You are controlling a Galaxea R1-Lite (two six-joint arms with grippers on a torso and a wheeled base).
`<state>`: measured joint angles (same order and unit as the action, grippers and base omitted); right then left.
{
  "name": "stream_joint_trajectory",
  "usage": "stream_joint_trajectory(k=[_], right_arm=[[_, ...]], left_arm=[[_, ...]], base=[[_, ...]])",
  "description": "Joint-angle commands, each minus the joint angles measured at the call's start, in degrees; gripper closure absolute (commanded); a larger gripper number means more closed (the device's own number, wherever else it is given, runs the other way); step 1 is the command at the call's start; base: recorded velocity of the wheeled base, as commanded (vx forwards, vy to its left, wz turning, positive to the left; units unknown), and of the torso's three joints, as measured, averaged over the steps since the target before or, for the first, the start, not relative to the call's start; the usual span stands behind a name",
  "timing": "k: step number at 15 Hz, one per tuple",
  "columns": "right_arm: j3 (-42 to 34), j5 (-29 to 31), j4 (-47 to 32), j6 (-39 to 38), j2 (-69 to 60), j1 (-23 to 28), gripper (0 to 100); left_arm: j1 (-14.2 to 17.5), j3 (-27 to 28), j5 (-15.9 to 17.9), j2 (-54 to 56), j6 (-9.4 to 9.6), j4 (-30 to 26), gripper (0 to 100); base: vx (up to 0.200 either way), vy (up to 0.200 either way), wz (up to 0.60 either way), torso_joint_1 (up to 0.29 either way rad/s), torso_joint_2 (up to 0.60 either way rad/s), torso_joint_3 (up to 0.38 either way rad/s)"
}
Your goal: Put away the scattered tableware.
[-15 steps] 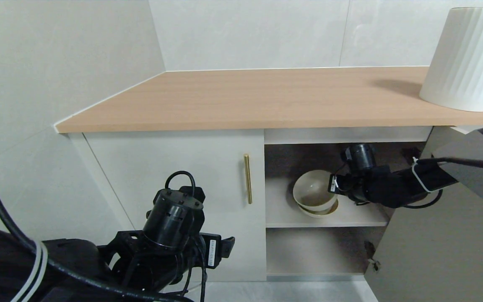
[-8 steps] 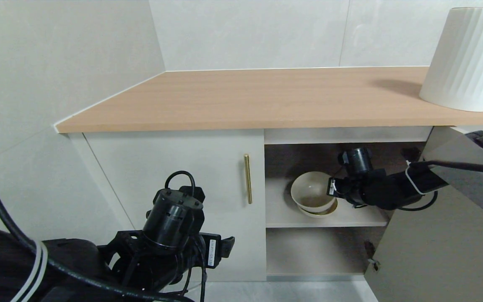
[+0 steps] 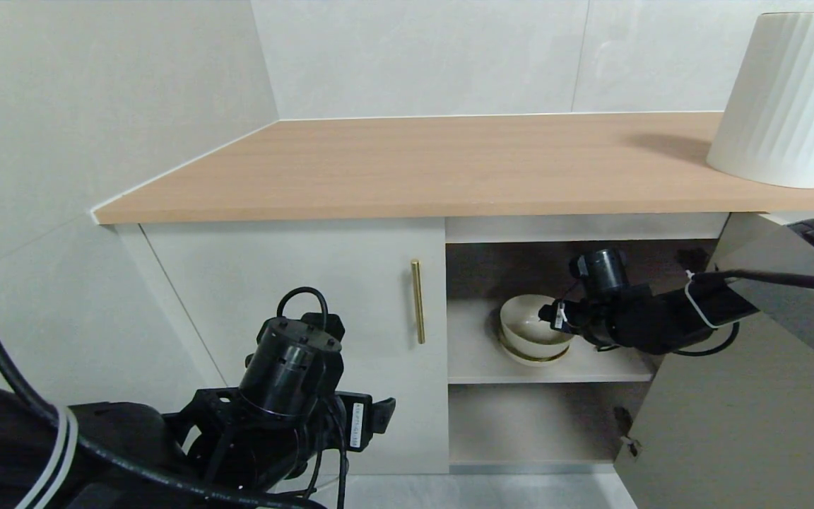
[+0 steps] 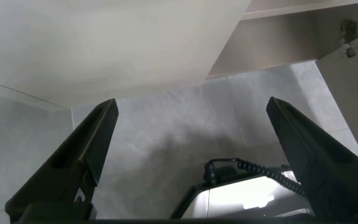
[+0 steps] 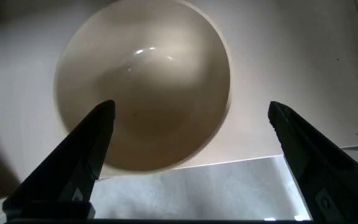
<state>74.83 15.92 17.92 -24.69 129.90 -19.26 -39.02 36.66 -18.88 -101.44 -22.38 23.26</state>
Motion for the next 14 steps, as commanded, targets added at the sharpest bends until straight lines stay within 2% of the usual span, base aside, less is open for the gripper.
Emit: stream_joint_trajectory(k=[1,4,7,11,14], right_arm=[[-1.44,-0.10,-0.08,-0.89,-2.73,-1.22,0],[-4.51,-0.19,-0.25,-0.98,-5.54,-2.71,0],[-15.50,-0.63,-0.34,-0.63,-16.52,-7.02,0],[-21.48,-1.07,-1.48,-0.54,-23.03,-10.53,0],[-23.85,-1.07,-1.48,-0.63,-24.70,-10.80,0]], left_arm=[[0.00,-0.01,-0.01,0.01,-0.03,-0.06,0],[0.00,-0.09,-0.01,0.28,-0.29,-0.06,0],[0.00,-0.97,0.16,2.03,-0.29,0.03,0],[0.00,-1.15,0.07,2.74,-0.47,-0.06,0],[0.00,-1.15,0.16,2.82,-1.08,-0.06,0]], base=[[0.000,0.000,0.00,0.000,0.00,0.000],[0.000,0.000,0.00,0.000,0.00,0.000],[0.000,0.000,0.00,0.000,0.00,0.000],[0.000,0.000,0.00,0.000,0.00,0.000],[-0.200,0.000,0.00,0.002,0.00,0.005]])
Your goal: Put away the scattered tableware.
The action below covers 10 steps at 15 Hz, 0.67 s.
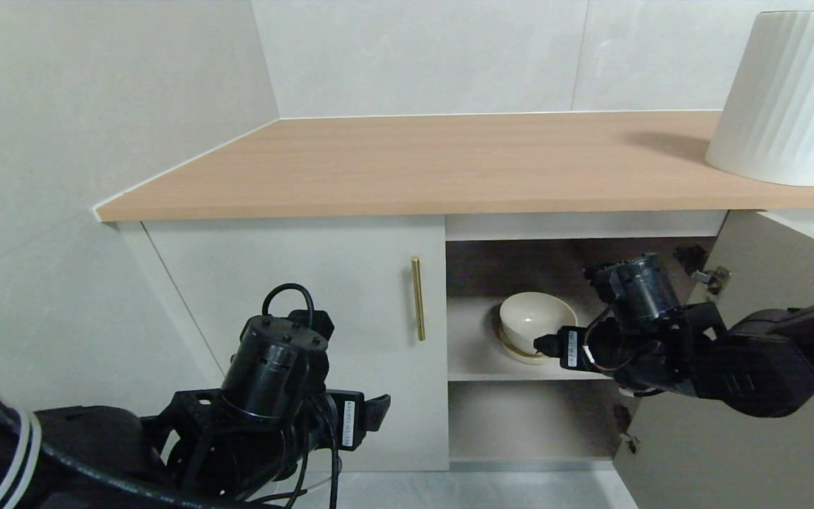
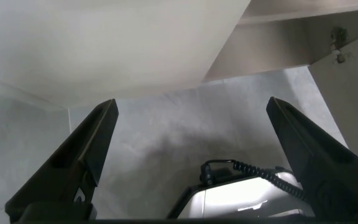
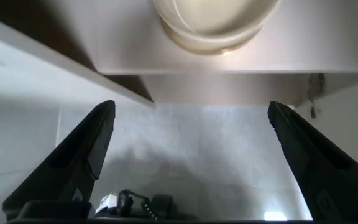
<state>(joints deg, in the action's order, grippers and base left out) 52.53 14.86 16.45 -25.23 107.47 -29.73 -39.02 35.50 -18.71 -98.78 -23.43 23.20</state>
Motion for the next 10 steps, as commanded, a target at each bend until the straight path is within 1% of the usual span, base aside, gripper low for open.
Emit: stream_joint_trajectory(k=[1,4,7,10], right_arm=[[-4.37,-0.01,0.08,-0.08,-3.23,-0.41,0],[-9.81,-0.01,0.17,-0.25,-6.57,-0.59,0],[-15.53,-0.01,0.17,-0.25,-12.99,-3.05,0],[-19.92,0.17,0.17,-0.69,-16.07,-5.69,0]], left_arm=[[0.00,0.10,-0.01,0.34,-0.12,0.00,0],[0.00,0.10,0.08,0.34,-0.12,0.00,0],[0.00,0.10,0.08,0.43,-0.12,0.00,0],[0.00,0.10,0.08,0.52,-0.12,0.00,0]], base=[[-0.200,0.000,0.00,0.007,0.01,-0.002],[-0.200,0.000,0.00,-0.004,0.01,0.002],[-0.200,0.000,0.00,0.006,0.00,0.001],[-0.200,0.000,0.00,-0.001,0.00,0.001]])
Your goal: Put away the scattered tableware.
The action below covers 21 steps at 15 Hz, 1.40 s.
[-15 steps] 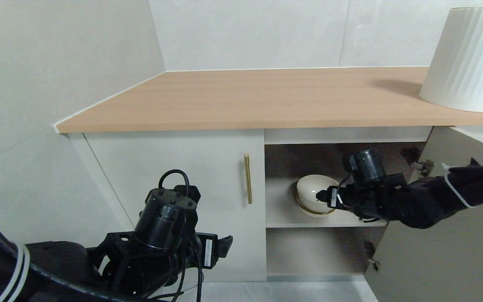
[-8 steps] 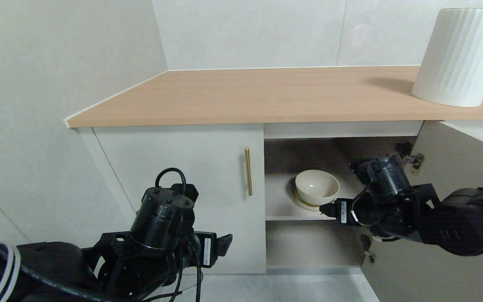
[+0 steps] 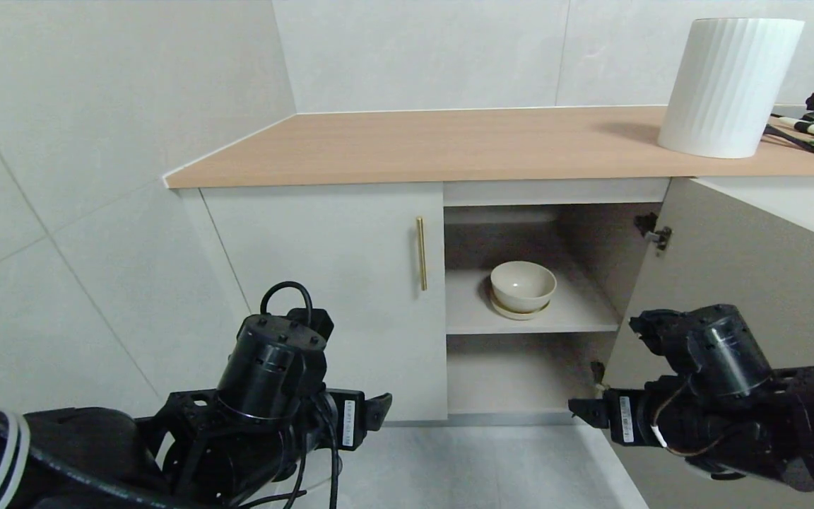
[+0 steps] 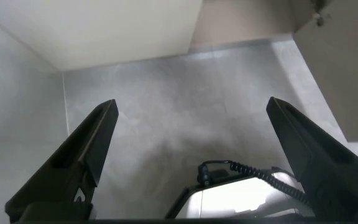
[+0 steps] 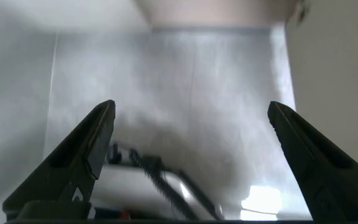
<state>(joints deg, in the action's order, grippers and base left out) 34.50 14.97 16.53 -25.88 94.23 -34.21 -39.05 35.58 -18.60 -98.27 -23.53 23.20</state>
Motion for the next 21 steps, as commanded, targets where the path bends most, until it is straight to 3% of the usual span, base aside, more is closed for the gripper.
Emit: stream_joint_trajectory(k=[1,5,16,21], right_arm=[[-2.77,0.06,0.08,-0.57,-3.27,-1.65,0],[-5.06,0.15,0.17,-2.07,-4.23,-2.53,0],[-8.40,0.50,-0.45,-1.80,-11.00,-2.53,0],[-7.96,0.50,-6.25,-1.72,-12.67,-2.44,0]], left_arm=[[0.02,0.01,-0.03,0.01,-0.03,0.00,0],[0.02,-0.08,-0.12,-0.08,0.06,-0.08,0],[0.02,0.01,-0.38,-0.70,0.41,-0.08,0],[0.02,0.10,-0.38,-0.61,0.41,-0.08,0]], base=[[-0.200,0.000,0.00,-0.002,0.00,0.002],[-0.200,0.000,0.00,-0.001,0.00,0.004],[0.000,0.000,0.00,0.000,0.00,0.000],[0.000,-0.200,0.00,0.004,0.00,0.001]])
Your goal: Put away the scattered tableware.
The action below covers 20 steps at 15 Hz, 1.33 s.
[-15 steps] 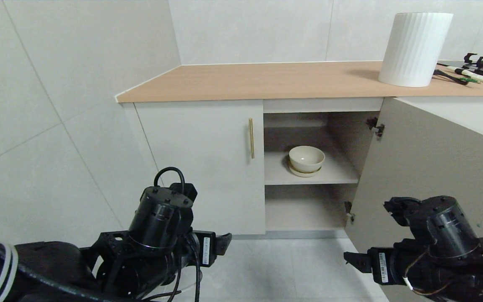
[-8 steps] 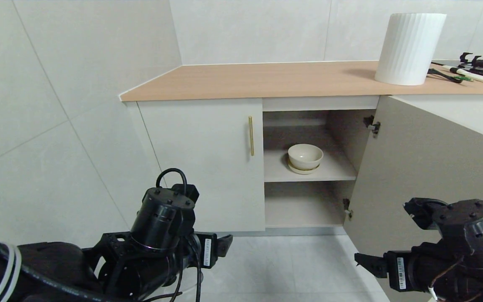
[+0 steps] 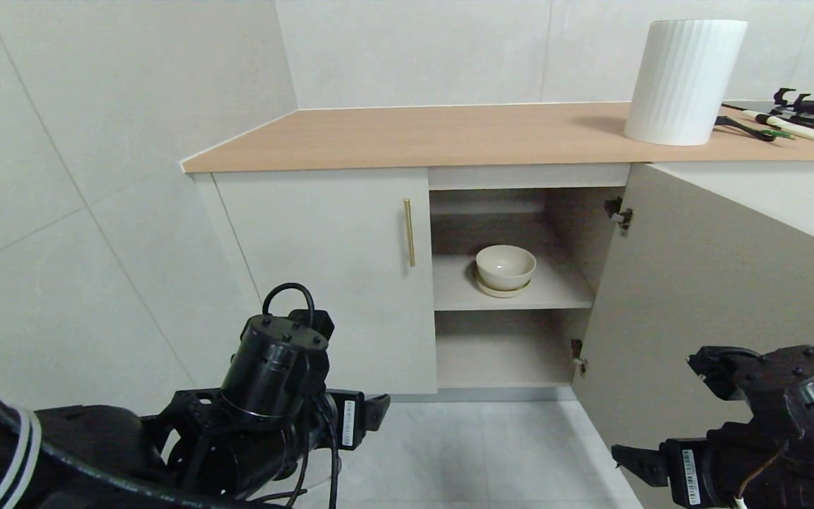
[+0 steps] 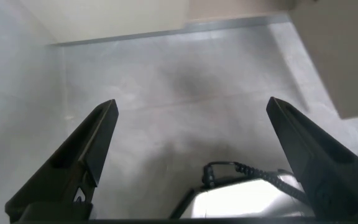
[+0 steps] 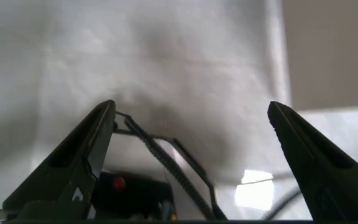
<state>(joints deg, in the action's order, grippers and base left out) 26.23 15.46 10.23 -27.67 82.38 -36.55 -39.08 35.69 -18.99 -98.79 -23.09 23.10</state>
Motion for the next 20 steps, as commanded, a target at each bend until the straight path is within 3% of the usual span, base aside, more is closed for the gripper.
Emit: stream_joint_trajectory(k=[1,5,10,12,15,18,20], right_arm=[[1.01,0.01,-1.88,0.07,-1.52,-0.10,0],[1.19,-0.08,-11.02,-0.19,-7.15,-0.02,0],[-0.83,-0.25,-19.98,-0.10,-17.52,7.37,0],[-0.66,0.01,-22.97,0.25,-20.51,13.17,0],[0.48,-0.96,-22.27,8.25,-22.44,28.81,0],[2.95,-2.63,-18.84,8.78,-20.77,35.32,0],[3.56,-4.03,-13.30,8.78,-16.73,36.64,0]], left_arm=[[0.06,-0.01,0.01,-0.08,-0.03,0.01,0],[0.06,-0.01,0.01,0.09,-0.03,0.01,0],[0.06,-0.10,0.01,0.27,-0.03,0.01,0],[0.06,-0.10,0.01,0.27,-0.03,0.01,0],[0.06,-0.10,0.01,0.53,-0.03,0.10,0],[0.06,-0.10,0.01,0.62,-0.03,0.10,0],[0.06,-0.10,0.01,0.62,-0.03,0.10,0]], base=[[0.000,-0.200,0.00,0.002,0.00,0.002],[0.000,-0.200,0.00,0.004,0.00,0.005],[0.000,-0.120,0.00,0.002,0.00,0.003],[0.000,0.000,0.00,0.000,0.00,0.000],[0.000,0.000,0.00,0.000,0.00,0.000],[0.000,0.000,0.00,0.000,0.00,0.000],[0.000,0.000,0.00,0.000,0.00,0.000]])
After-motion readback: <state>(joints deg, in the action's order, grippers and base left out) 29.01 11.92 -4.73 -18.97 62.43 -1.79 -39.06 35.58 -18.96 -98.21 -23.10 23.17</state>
